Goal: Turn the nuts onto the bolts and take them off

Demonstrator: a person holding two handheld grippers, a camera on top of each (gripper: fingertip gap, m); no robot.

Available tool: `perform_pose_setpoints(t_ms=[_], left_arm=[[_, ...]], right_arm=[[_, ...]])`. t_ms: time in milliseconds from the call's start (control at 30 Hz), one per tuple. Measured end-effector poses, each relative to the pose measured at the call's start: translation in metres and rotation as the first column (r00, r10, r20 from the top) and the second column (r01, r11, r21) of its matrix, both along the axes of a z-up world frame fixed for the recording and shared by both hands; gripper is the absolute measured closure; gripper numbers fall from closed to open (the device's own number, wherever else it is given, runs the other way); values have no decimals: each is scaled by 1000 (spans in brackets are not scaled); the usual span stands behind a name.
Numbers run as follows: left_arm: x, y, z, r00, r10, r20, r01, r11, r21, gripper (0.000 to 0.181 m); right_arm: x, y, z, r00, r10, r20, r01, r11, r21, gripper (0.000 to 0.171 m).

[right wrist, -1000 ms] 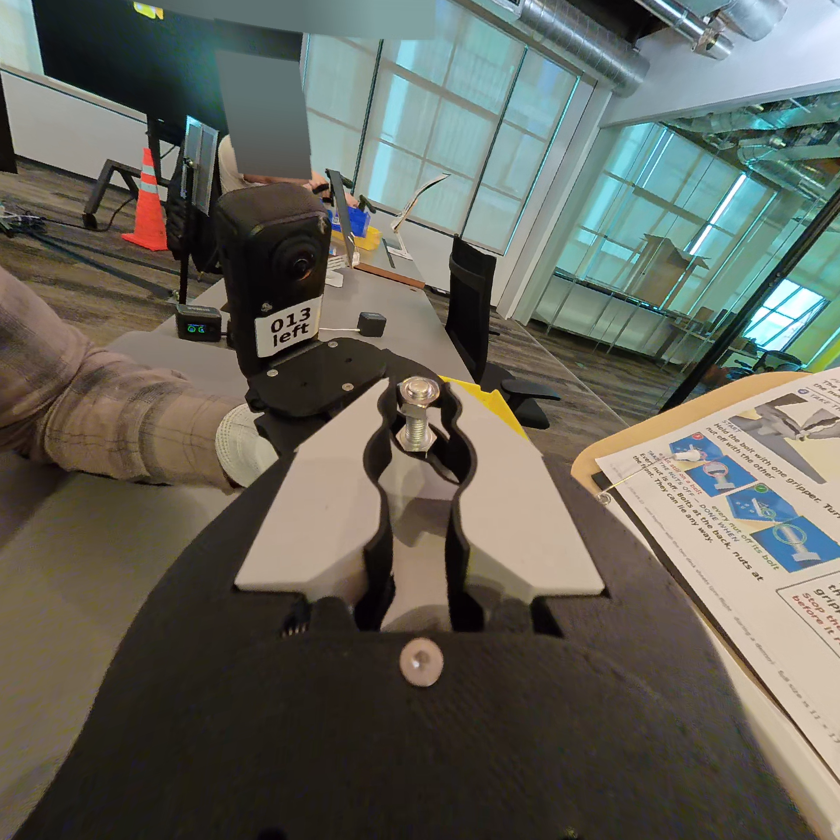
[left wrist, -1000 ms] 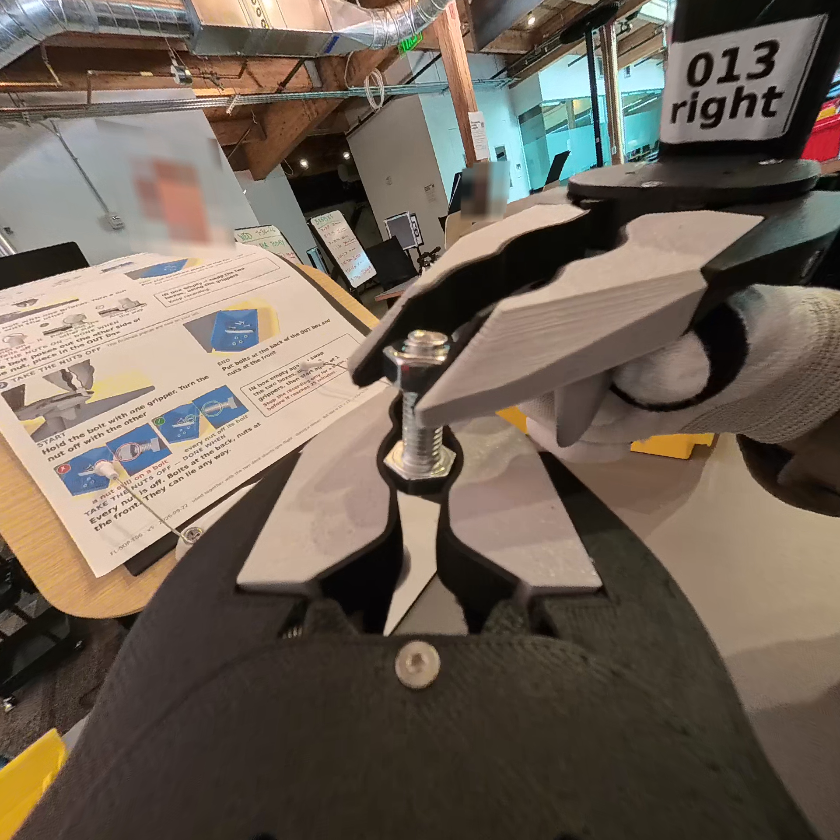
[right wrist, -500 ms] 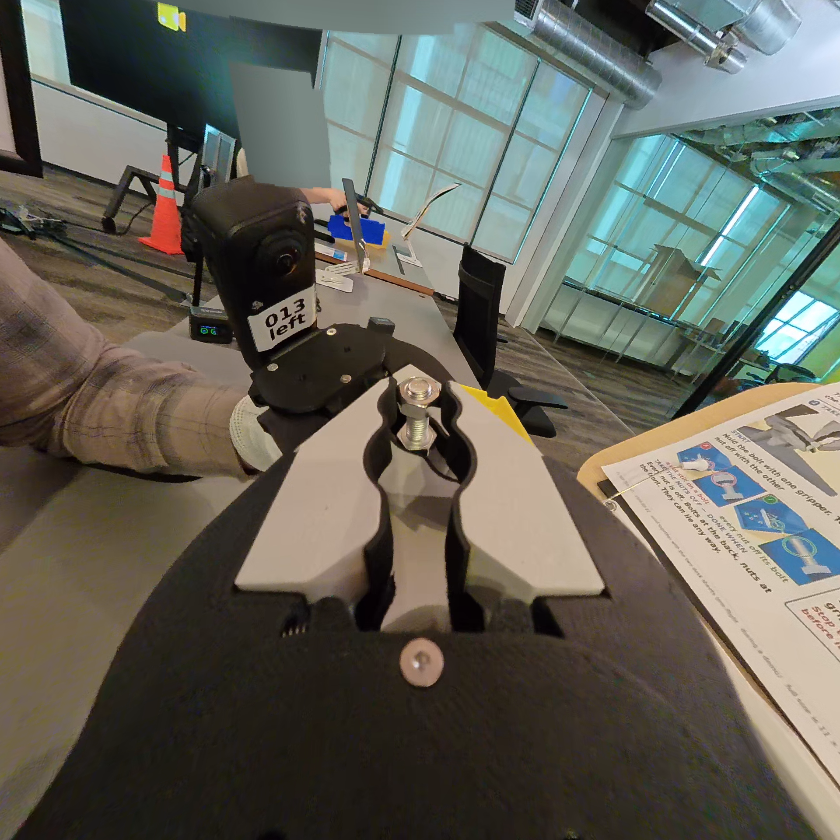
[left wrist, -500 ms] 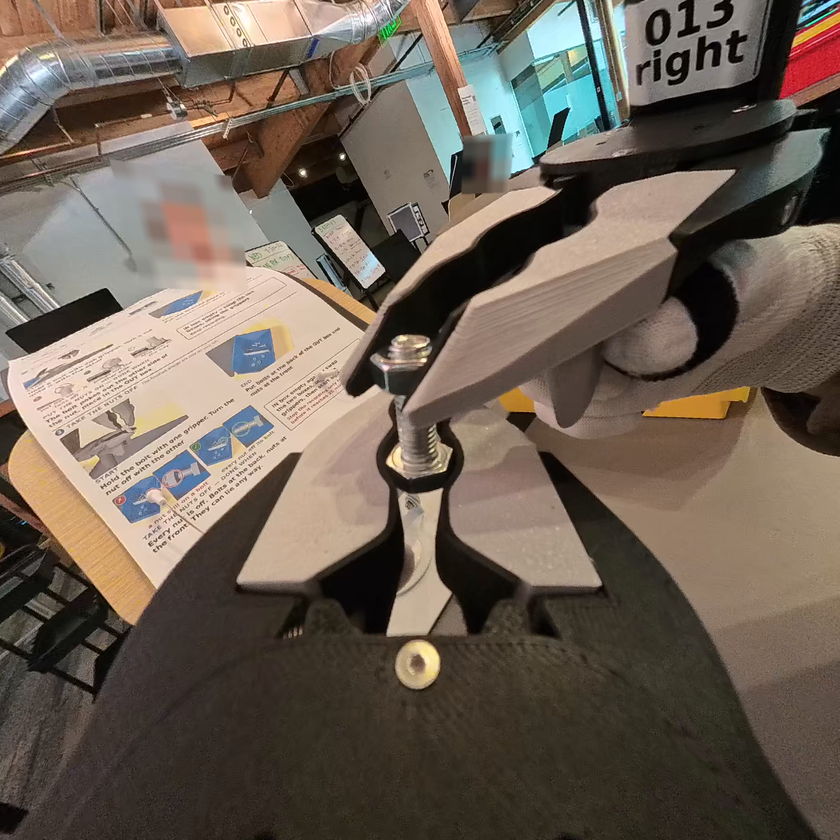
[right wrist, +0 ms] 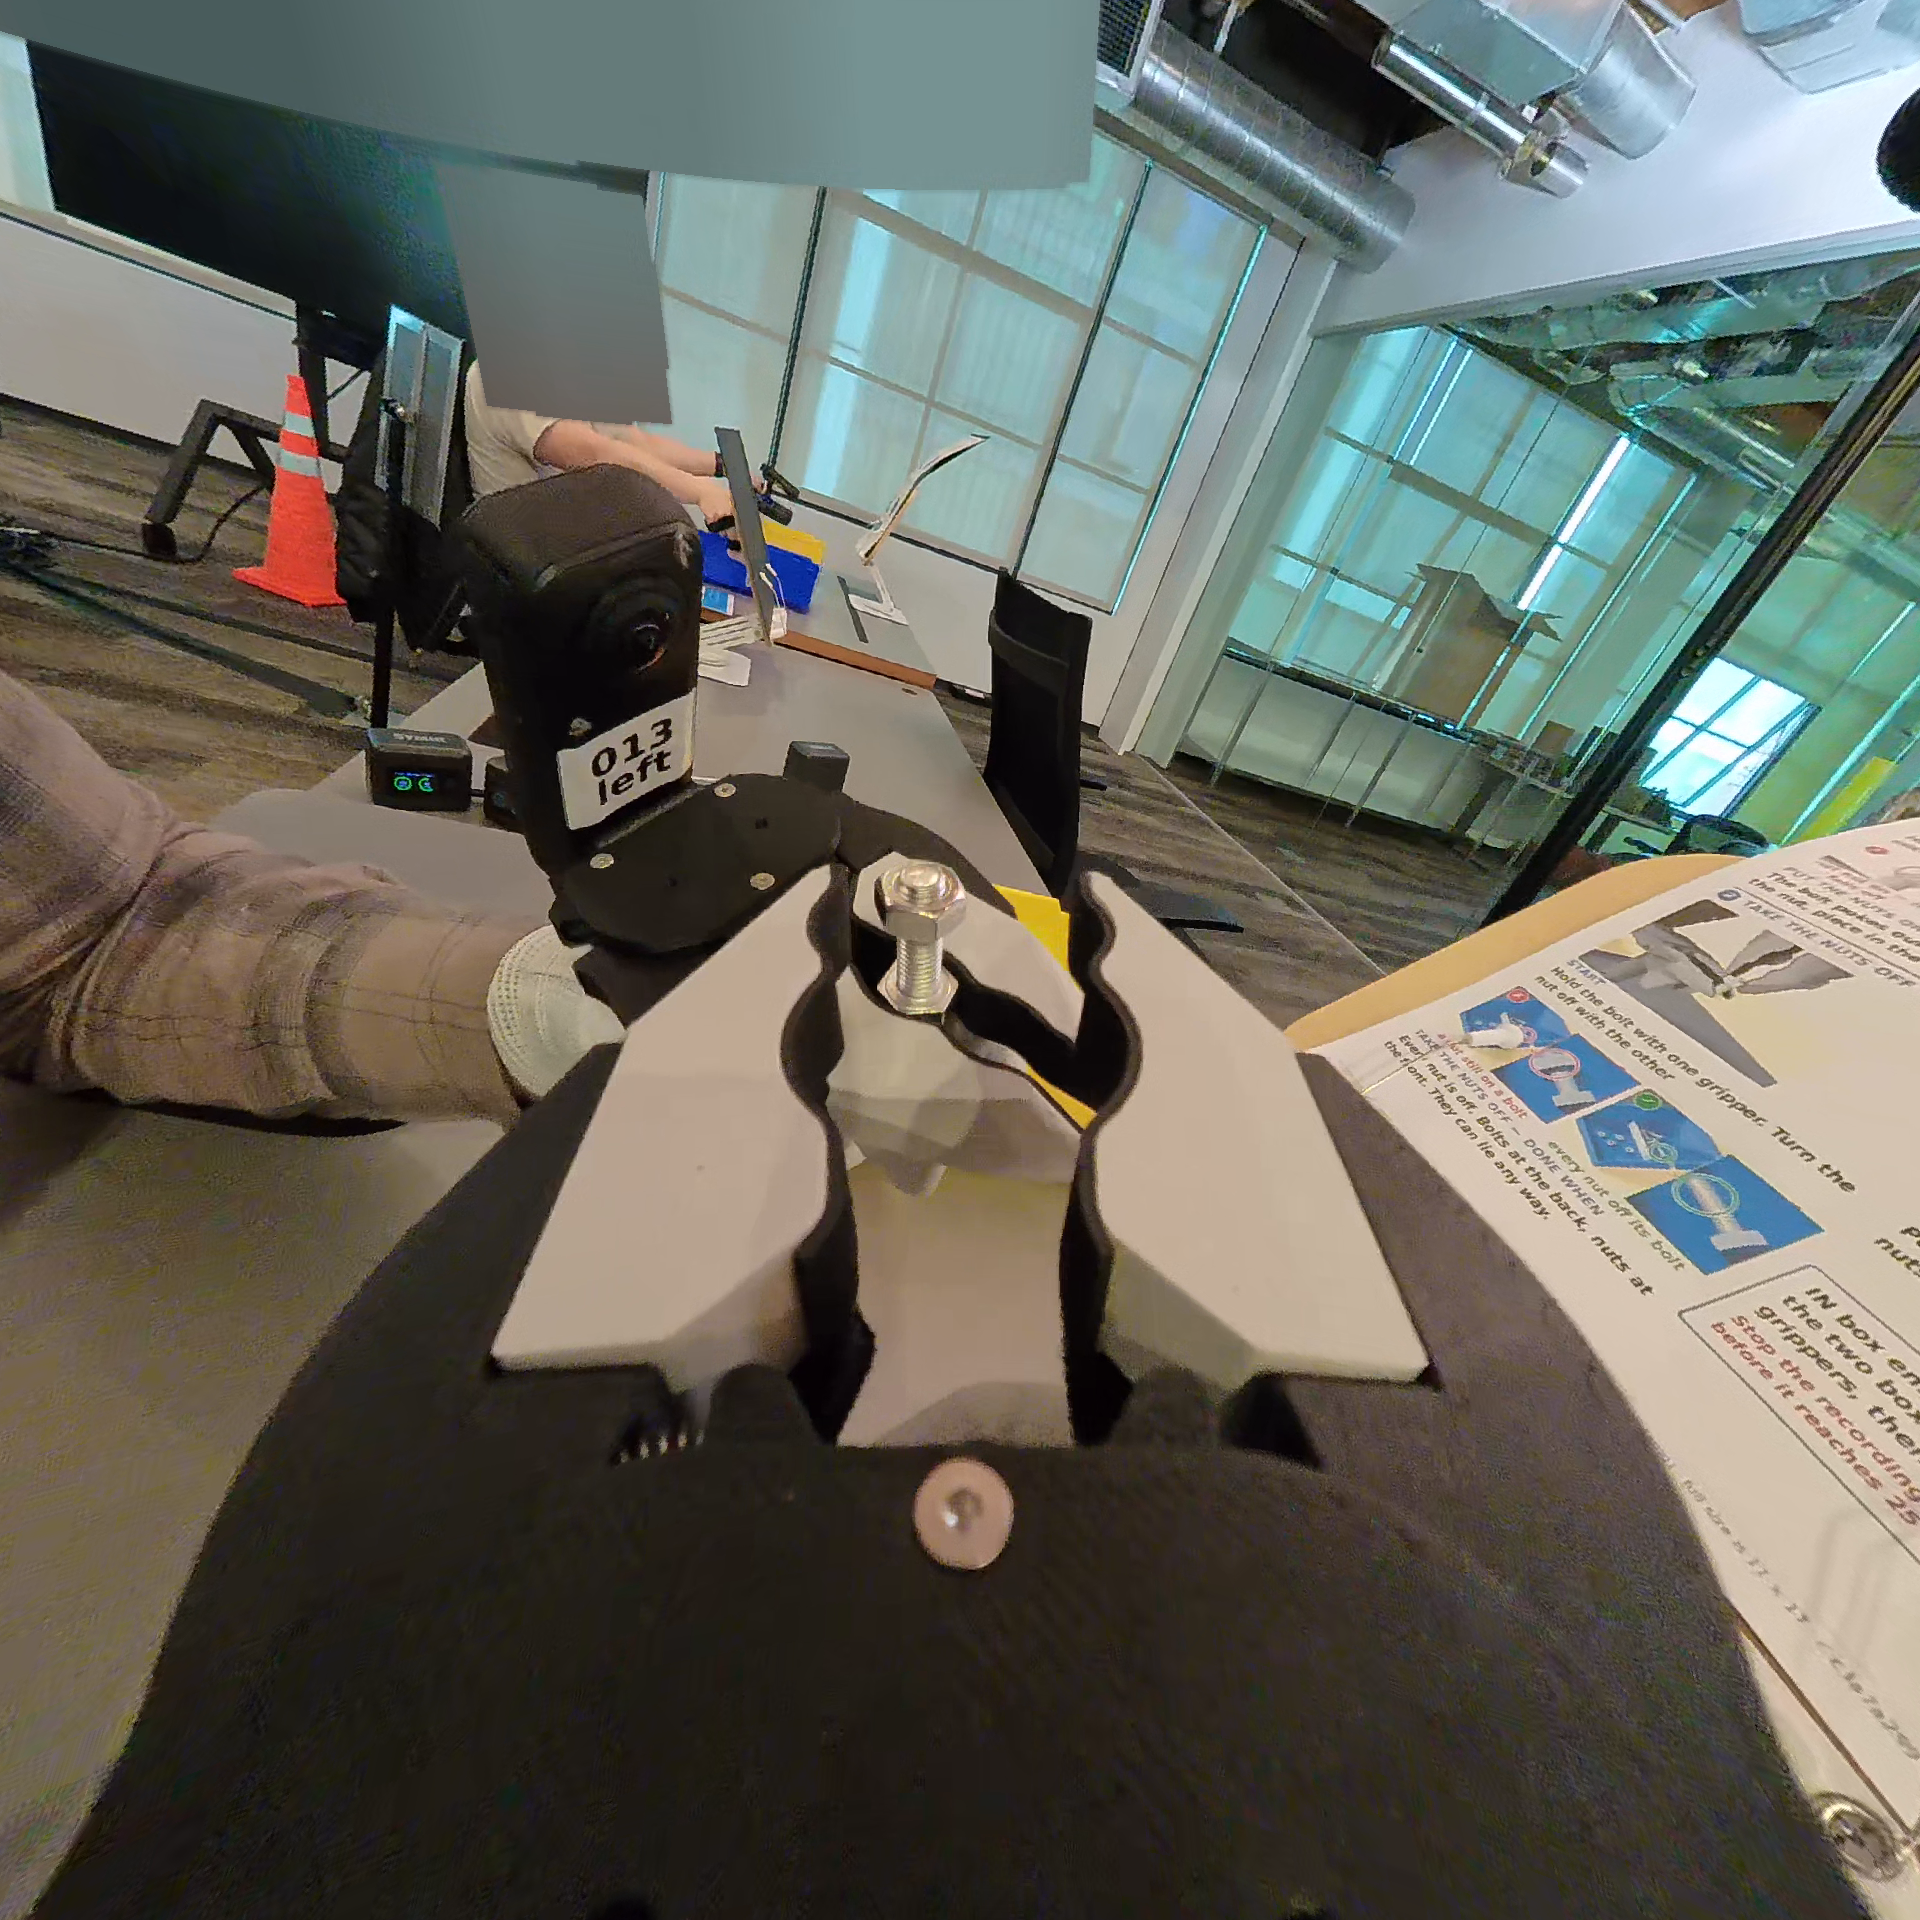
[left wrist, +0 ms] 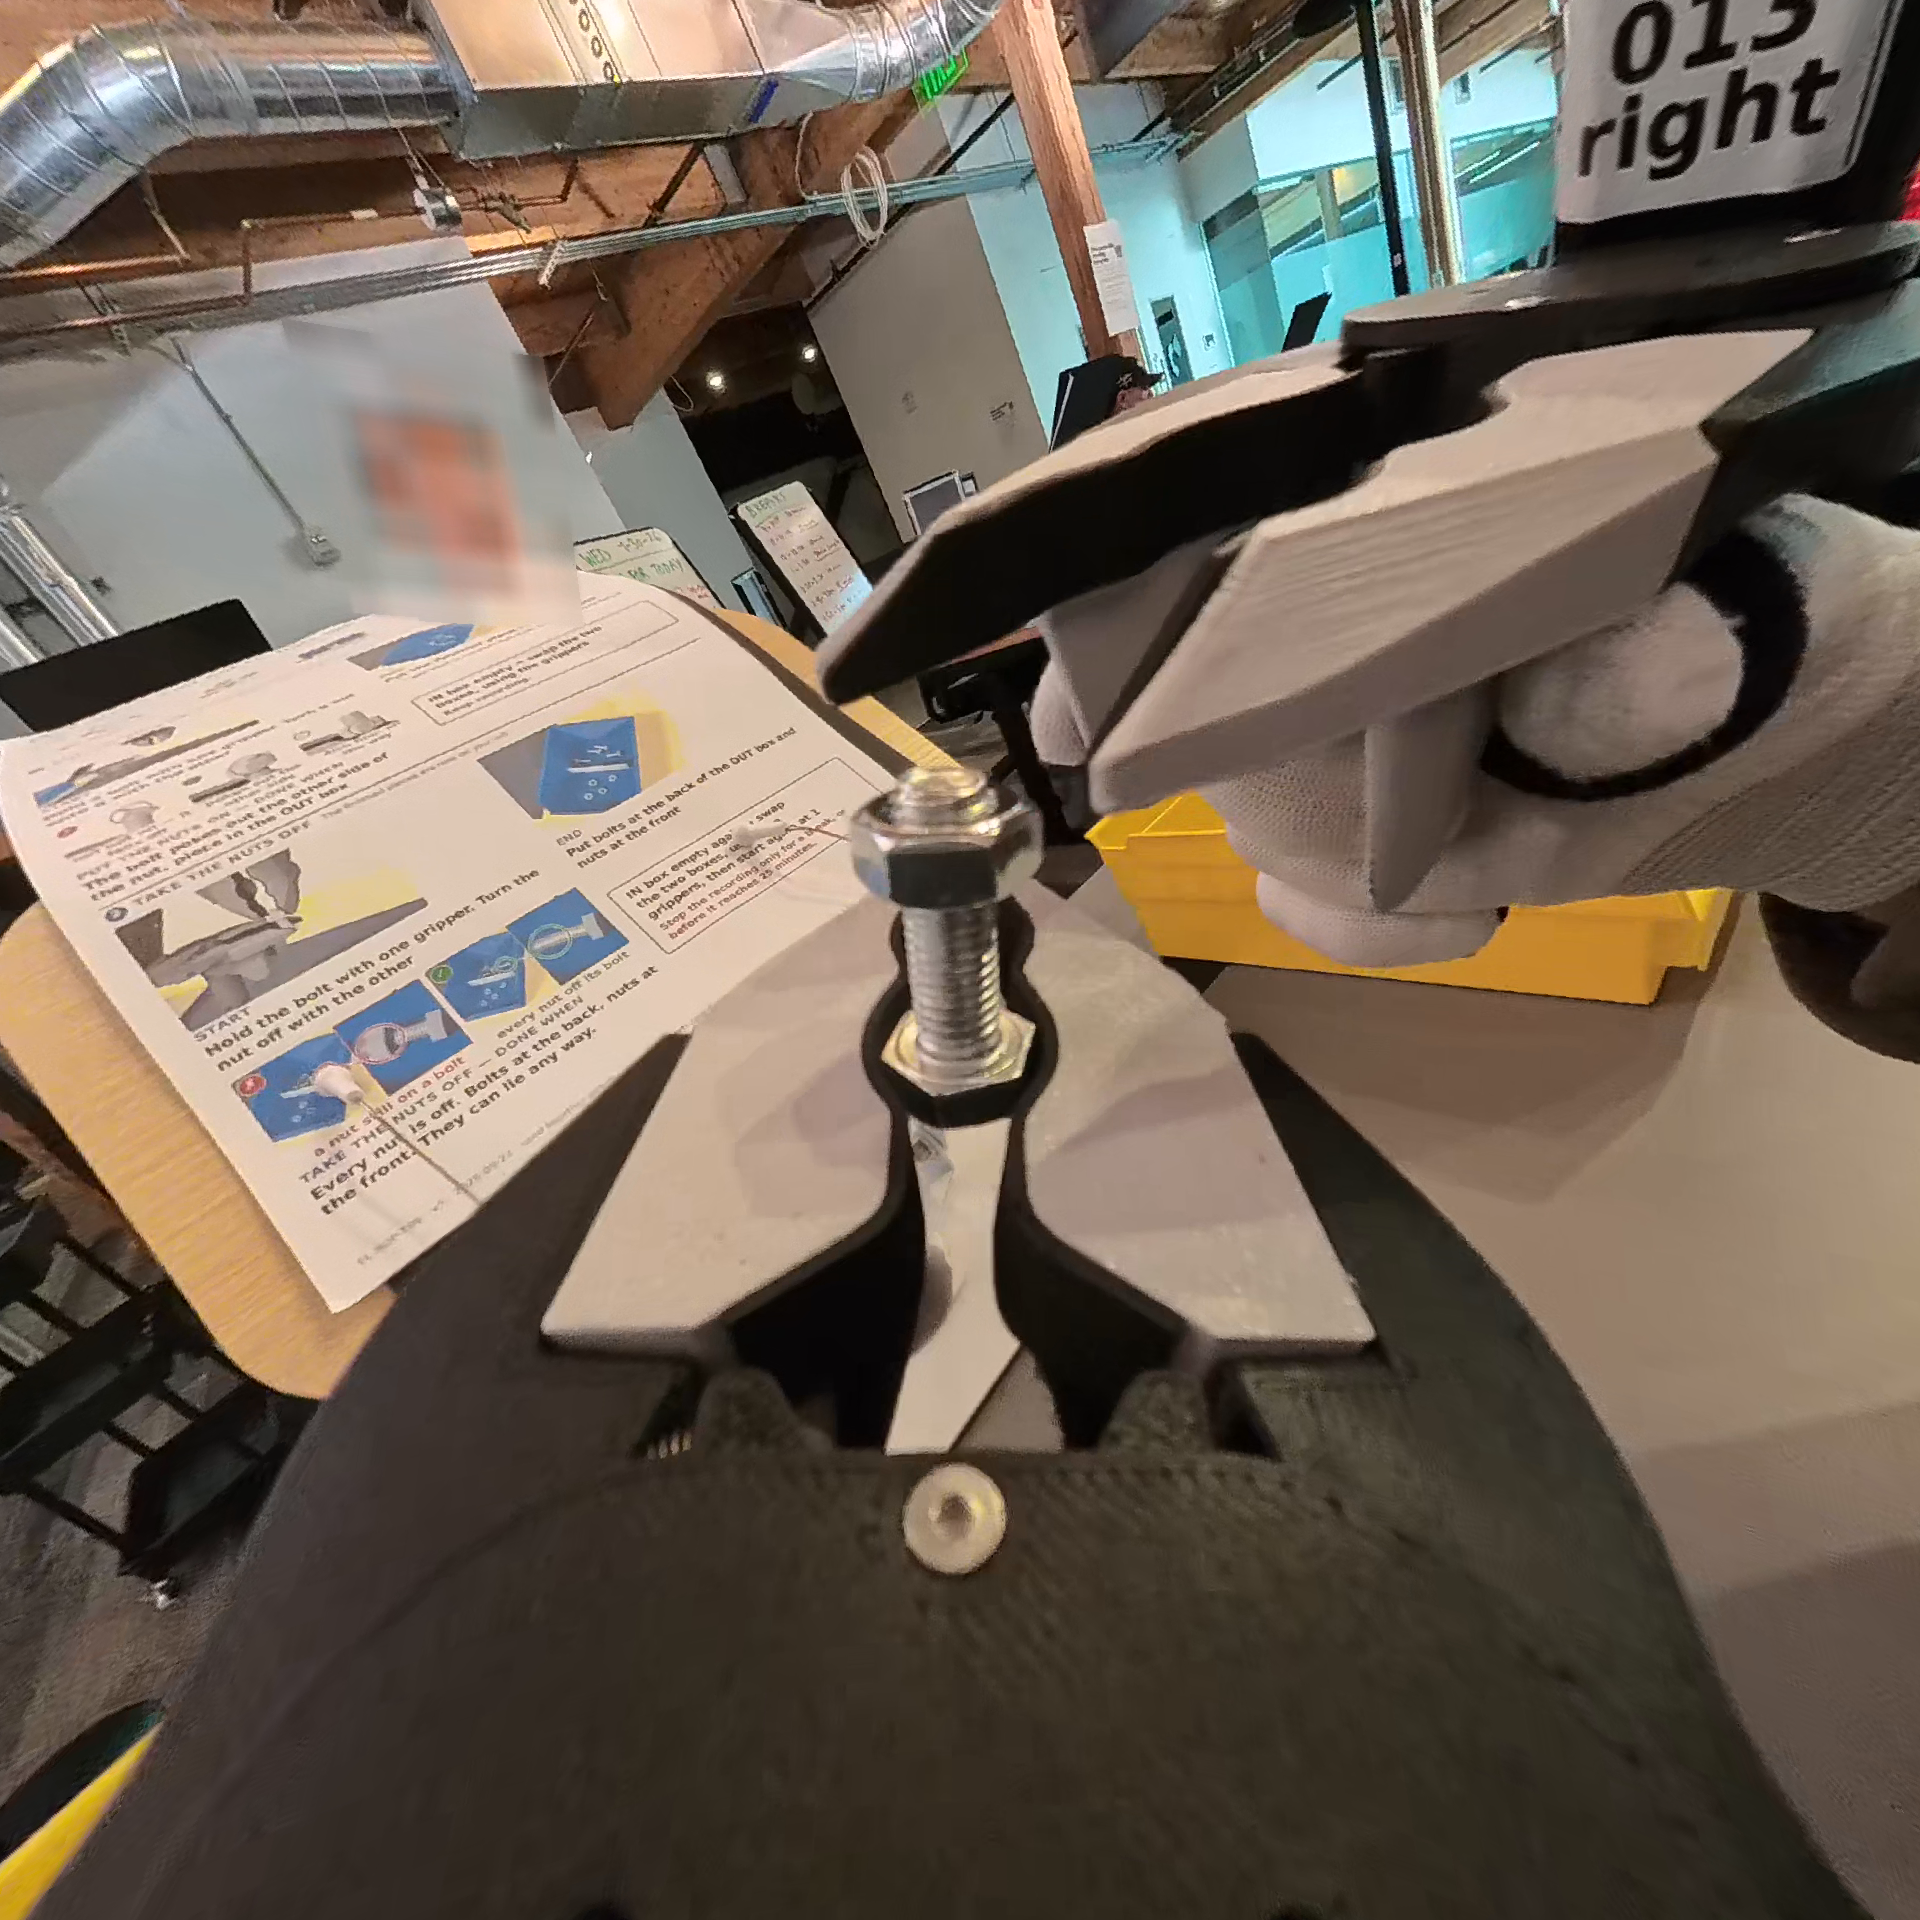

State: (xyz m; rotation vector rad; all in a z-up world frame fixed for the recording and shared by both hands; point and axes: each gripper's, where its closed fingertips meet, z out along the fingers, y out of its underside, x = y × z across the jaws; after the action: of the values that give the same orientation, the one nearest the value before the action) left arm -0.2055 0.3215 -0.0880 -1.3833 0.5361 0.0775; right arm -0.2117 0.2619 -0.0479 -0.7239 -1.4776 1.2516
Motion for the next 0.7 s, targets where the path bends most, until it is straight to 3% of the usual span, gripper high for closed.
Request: perform_pose_setpoints(t_ms=[233, 400, 500, 700], left_arm=[[5, -3, 0, 999, -34, 7, 34, 999, 1, 170], [7, -7, 6, 998, -58, 29, 58, 998, 21, 171], [7, -5, 4, 998, -52, 38, 51, 999, 18, 171], [12, -7, 4, 997, -64, 35, 63, 998, 27, 171]], right_arm=[[-2, 7, -3, 999, -29, 14, 29, 1000, 0, 130], [6, 36, -1, 994, -110, 5, 110, 993, -31, 132], [11, 17, 4, 1000, -14, -8, 14, 1000, -25, 125], [-1, -2, -4, 999, 22, 30, -21, 1000, -13, 129]])
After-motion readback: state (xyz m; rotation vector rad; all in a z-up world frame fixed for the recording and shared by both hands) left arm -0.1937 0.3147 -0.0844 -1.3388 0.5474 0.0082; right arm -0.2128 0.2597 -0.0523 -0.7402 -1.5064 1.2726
